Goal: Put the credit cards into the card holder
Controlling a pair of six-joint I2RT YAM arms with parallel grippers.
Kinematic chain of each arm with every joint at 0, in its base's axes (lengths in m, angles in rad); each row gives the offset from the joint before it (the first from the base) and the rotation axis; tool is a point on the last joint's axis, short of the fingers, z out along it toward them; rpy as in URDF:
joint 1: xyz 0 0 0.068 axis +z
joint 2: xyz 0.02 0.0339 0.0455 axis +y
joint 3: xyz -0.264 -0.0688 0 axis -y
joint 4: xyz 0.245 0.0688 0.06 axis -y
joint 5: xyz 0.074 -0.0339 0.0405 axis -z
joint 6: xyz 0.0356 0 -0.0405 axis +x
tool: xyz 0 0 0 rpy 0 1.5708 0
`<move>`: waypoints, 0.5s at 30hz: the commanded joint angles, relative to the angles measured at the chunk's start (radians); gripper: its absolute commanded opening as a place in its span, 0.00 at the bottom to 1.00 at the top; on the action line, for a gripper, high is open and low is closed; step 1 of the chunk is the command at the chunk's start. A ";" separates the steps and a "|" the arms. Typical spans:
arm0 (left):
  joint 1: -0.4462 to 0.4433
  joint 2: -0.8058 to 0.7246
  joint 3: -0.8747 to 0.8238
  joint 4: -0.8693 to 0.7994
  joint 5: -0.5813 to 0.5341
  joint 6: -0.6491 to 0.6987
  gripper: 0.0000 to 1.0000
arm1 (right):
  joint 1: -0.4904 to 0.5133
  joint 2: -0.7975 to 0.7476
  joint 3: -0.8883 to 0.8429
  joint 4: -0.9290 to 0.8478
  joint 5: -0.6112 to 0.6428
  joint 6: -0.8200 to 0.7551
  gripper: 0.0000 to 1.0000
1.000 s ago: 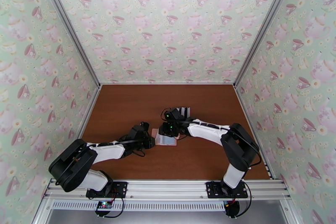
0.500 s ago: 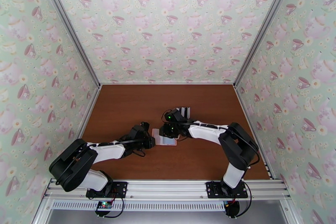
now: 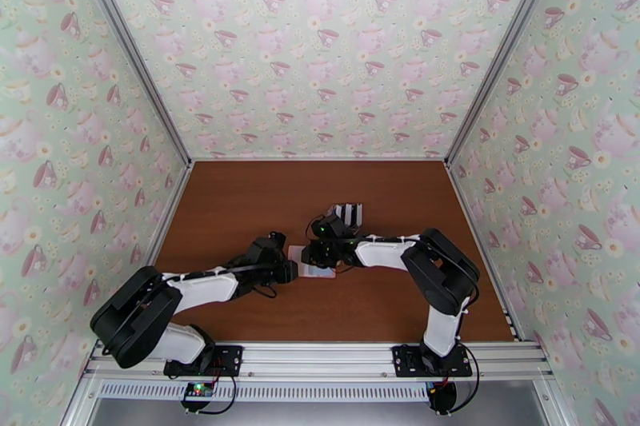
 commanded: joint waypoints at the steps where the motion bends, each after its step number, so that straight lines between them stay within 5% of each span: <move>1: -0.002 -0.030 0.018 -0.120 -0.014 0.011 0.41 | -0.002 0.004 -0.005 0.036 -0.022 0.014 0.24; 15: 0.000 -0.139 0.101 -0.248 -0.057 0.040 0.51 | -0.003 -0.038 0.008 -0.001 -0.016 0.003 0.26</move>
